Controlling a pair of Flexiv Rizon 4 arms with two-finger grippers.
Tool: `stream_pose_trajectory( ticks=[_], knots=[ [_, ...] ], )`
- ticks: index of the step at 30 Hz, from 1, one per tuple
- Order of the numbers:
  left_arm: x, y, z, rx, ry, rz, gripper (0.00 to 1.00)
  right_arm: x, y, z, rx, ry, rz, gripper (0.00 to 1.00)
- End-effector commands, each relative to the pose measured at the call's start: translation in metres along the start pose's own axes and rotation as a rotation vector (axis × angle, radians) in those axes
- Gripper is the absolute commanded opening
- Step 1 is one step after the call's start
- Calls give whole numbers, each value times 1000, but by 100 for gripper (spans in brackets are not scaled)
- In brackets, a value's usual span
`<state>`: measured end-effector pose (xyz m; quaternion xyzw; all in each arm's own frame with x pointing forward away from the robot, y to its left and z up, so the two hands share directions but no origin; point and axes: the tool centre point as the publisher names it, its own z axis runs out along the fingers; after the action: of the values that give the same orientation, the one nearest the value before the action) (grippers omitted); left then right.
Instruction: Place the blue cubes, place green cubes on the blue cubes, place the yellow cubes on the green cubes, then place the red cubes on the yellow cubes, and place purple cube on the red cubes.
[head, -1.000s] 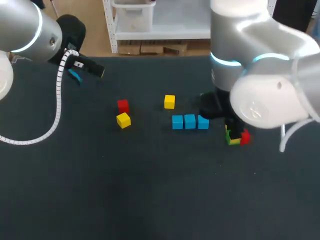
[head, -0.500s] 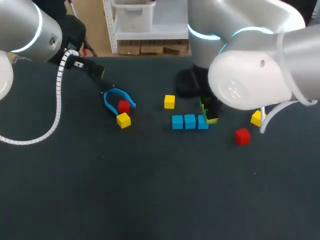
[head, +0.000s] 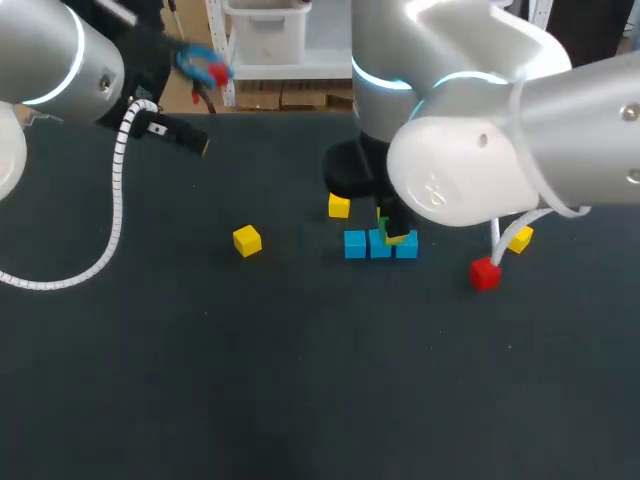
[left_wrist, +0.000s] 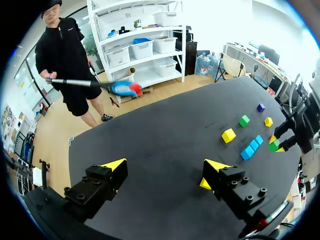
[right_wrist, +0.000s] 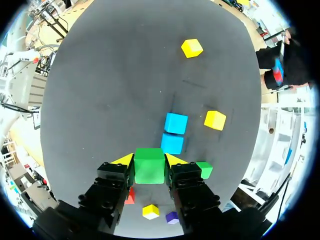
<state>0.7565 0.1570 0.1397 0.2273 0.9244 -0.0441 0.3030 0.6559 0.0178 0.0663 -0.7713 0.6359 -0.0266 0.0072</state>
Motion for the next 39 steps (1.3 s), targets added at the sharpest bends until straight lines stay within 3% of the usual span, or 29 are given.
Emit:
stream_pose_trajectory(
  ticks=[1,25,39],
  knots=[
    [0,0,0,0,0,0,100,-4,-6,-2,-8,4,-3,0],
    [0,0,0,0,0,0,100,-15,-20,11,-15,-1,-3,0],
    [0,0,0,0,0,0,100,-23,-29,19,-36,4,74,0]
  ],
)
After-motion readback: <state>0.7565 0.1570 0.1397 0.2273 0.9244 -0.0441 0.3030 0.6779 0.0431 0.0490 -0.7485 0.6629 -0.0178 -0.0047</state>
